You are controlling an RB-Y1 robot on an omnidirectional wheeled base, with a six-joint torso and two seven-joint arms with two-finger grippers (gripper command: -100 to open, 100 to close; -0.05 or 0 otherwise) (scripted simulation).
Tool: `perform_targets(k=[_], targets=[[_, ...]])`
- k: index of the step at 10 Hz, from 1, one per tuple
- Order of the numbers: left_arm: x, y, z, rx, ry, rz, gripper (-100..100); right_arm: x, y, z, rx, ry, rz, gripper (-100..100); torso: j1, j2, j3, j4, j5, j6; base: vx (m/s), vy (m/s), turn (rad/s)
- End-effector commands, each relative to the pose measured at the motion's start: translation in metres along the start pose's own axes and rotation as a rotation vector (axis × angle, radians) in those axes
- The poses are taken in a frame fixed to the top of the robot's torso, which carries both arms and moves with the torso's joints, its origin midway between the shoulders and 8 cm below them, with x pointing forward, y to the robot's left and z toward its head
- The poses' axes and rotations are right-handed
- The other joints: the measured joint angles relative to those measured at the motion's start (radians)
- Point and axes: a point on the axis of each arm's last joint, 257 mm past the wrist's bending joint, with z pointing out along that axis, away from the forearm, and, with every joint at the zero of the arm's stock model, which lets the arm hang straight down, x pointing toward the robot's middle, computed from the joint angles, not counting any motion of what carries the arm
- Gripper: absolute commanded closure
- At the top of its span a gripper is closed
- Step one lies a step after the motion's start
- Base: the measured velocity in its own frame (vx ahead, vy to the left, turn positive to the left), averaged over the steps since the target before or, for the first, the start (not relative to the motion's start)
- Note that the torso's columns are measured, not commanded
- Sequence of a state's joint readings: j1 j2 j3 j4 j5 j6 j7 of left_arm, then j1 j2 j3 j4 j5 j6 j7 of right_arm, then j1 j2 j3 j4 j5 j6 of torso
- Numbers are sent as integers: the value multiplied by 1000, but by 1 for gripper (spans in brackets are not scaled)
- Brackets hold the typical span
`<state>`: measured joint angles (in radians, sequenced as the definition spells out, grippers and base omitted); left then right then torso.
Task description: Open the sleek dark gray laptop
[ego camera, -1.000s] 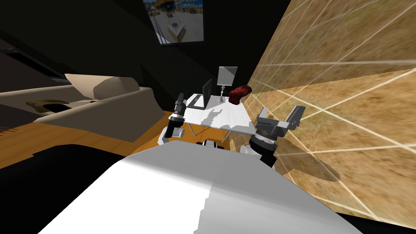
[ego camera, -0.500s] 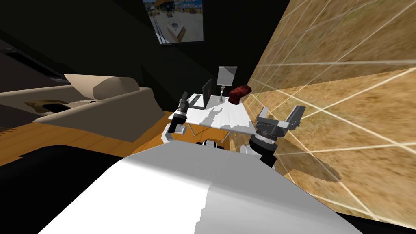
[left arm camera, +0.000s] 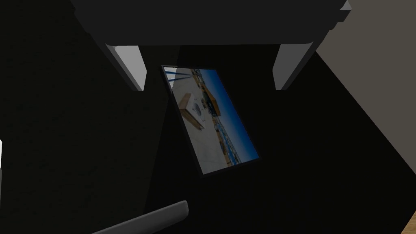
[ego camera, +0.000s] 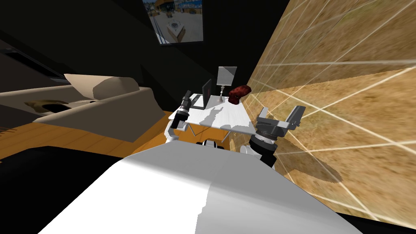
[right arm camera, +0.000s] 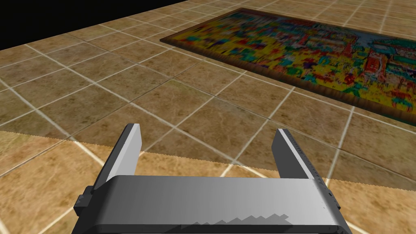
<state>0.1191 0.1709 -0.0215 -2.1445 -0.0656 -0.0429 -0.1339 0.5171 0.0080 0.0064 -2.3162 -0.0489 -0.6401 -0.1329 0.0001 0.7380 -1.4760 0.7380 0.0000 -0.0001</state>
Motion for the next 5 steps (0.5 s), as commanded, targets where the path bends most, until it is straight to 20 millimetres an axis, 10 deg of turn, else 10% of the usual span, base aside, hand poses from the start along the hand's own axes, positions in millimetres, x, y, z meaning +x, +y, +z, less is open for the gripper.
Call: perform_targets(k=[1,5], targets=[[10,3,19,-25,20,-10,-100,0,0,0,0,0,0,0,0,0,0,0,0,0,0,0,0],[21,13,36,-76,45,-15,-100,0,0,0,0,0,0,0,0,0,0,0,0,0,0,0,0]])
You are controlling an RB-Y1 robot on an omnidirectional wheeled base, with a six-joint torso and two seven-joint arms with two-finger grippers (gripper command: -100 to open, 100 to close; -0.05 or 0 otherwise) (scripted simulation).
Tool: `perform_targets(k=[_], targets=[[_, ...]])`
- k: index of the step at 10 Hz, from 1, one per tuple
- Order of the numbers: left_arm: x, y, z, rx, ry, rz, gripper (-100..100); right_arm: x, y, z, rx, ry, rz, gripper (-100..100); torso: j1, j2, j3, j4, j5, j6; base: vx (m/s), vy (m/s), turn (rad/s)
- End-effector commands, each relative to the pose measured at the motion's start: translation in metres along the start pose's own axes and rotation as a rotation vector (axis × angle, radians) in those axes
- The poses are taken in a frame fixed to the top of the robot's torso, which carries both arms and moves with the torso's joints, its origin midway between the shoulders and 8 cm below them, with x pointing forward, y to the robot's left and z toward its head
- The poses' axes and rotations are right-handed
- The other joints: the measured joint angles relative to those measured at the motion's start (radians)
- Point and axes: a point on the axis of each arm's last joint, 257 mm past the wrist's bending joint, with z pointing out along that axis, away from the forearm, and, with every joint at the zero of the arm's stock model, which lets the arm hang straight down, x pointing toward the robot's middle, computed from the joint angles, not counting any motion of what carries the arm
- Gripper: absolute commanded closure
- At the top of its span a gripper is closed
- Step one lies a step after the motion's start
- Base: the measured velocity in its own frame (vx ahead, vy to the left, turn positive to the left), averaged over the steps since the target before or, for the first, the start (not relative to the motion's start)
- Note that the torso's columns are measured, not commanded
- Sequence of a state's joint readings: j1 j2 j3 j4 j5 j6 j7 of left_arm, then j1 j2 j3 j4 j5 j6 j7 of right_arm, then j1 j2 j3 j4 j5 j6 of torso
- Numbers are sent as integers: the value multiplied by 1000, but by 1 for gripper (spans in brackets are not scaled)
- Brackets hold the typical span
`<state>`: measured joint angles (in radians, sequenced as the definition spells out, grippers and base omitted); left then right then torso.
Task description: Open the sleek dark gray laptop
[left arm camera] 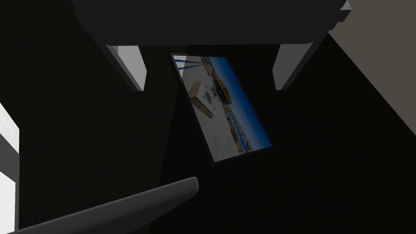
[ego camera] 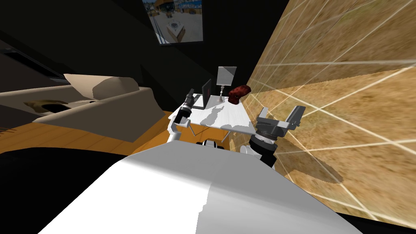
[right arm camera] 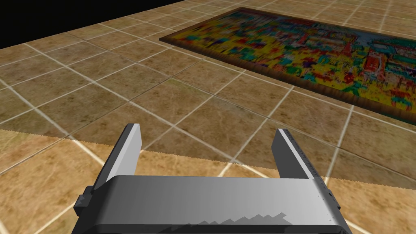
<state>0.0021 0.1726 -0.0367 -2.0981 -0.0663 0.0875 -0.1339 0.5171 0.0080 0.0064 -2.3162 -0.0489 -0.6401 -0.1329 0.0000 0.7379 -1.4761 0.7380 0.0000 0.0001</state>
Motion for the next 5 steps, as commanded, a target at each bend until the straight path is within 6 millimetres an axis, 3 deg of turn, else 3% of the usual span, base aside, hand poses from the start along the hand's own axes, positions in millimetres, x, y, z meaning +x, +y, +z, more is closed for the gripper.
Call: perform_targets(k=[1,5], targets=[[9,7,15,-39,21,-2,-100,0,0,0,0,0,0,0,0,0,0,0,0,0,0,0,0],[19,14,32,-84,47,0,-100,0,0,0,0,0,0,0,0,0,0,0,0,0,0,0,0]])
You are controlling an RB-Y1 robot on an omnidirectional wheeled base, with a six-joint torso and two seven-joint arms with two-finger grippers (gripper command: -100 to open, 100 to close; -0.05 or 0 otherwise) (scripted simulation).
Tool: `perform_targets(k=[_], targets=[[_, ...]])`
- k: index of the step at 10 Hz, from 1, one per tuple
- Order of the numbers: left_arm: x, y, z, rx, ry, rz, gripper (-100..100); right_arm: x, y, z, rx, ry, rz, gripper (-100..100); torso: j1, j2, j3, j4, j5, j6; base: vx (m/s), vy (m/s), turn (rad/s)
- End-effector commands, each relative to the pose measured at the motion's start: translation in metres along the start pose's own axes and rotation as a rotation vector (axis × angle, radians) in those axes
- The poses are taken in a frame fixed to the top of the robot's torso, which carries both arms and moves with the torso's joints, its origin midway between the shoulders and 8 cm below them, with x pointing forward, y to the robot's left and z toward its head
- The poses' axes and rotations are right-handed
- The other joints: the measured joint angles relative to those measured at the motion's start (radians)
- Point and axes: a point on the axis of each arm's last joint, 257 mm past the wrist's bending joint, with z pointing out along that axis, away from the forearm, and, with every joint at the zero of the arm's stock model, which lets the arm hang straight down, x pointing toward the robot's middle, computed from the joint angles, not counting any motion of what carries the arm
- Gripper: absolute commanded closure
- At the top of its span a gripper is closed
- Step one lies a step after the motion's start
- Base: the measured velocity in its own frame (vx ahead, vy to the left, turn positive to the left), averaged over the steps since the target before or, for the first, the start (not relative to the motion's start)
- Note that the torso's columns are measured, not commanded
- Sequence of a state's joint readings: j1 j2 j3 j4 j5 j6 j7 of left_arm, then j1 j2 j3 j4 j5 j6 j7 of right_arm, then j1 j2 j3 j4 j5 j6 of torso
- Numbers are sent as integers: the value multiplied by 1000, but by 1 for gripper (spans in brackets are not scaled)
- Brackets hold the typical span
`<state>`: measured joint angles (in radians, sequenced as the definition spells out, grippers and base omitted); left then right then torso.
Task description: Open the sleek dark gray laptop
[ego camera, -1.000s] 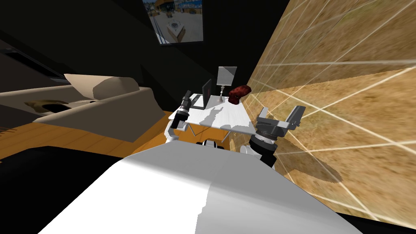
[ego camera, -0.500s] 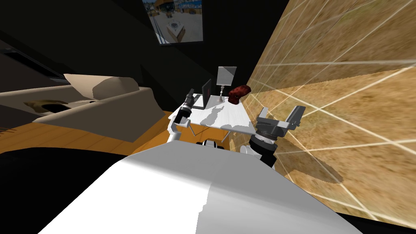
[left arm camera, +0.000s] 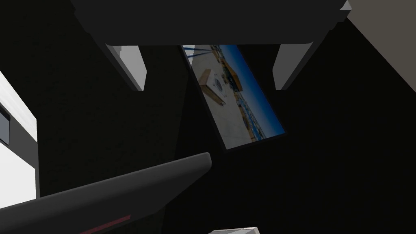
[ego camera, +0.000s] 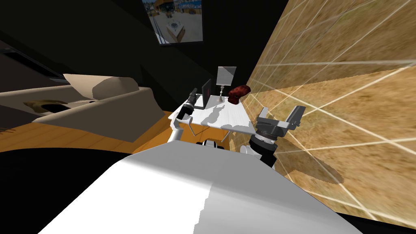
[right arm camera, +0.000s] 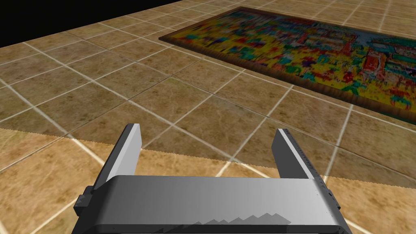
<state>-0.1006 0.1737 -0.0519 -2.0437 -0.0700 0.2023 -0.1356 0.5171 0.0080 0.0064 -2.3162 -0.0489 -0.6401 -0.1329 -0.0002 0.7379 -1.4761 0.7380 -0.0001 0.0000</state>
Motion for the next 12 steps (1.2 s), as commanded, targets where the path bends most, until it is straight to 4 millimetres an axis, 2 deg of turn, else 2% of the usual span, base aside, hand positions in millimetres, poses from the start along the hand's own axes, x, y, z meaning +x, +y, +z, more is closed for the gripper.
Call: perform_targets(k=[1,4,5,7,10,12], targets=[[6,5,15,-42,22,4,-100,0,0,0,0,0,0,0,0,0,0,0,0,0,0,0,0],[14,11,33,-88,48,15,-100,0,0,0,0,0,0,0,0,0,0,0,0,0,-2,-2,-1],[14,12,33,-94,48,15,-100,0,0,0,0,0,0,0,0,0,0,0,0,0,0,0,0],[21,14,49,-127,70,31,-100,0,0,0,0,0,0,0,0,0,0,0,0,0,0,0,0],[24,20,56,-166,82,40,-100,0,0,0,0,0,0,0,0,0,0,0,0,0,0,0,0],[28,22,70,-205,99,61,-100,0,0,0,0,0,0,0,0,0,0,0,0,0,-3,-2,-2]])
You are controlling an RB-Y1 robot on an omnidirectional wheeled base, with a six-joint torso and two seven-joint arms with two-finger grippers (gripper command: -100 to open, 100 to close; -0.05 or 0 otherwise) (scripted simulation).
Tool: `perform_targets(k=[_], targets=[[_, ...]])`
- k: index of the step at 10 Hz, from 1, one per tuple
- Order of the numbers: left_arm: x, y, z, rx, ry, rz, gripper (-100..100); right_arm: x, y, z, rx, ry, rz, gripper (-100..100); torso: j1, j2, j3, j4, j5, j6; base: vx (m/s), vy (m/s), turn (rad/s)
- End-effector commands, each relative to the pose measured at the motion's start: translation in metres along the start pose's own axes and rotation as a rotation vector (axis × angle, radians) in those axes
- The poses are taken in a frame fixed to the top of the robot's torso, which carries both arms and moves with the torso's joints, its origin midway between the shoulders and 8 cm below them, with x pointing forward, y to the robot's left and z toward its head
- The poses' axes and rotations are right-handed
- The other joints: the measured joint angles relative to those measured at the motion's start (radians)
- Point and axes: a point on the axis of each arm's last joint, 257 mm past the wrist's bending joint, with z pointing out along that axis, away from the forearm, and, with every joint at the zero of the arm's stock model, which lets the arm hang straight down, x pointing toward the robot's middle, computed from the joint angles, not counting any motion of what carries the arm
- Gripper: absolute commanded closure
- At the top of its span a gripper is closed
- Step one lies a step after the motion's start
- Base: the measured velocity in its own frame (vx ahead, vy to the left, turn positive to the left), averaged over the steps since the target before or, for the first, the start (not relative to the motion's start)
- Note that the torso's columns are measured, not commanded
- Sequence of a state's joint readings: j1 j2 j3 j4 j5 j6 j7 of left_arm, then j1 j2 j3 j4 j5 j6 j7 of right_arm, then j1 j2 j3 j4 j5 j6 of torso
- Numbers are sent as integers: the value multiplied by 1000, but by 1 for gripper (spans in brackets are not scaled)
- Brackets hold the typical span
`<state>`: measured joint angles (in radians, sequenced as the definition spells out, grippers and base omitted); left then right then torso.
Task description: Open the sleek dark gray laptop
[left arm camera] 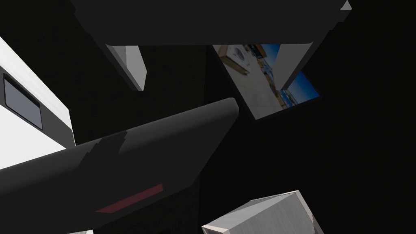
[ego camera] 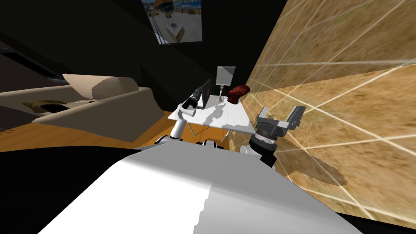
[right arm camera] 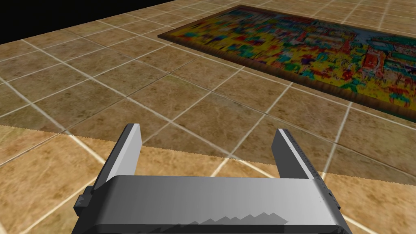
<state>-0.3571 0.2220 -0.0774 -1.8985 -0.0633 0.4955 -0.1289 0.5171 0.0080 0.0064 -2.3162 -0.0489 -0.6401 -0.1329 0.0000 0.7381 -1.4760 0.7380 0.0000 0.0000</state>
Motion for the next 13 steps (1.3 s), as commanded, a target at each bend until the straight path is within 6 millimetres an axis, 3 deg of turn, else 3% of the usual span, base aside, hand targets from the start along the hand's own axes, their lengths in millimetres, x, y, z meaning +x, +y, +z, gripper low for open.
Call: perform_targets(k=[1,10,13], targets=[[3,0,17,-51,18,25,-100,0,0,0,0,0,0,0,0,0,0,0,0,0,0,0,0],[-10,-1,48,-185,28,108,-100,0,0,0,0,0,0,0,0,0,0,0,0,0,0,0,0],[-10,-2,46,-177,27,101,-100,0,0,0,0,0,0,0,0,-4,-2,-1,0,0,48,2,-12]])
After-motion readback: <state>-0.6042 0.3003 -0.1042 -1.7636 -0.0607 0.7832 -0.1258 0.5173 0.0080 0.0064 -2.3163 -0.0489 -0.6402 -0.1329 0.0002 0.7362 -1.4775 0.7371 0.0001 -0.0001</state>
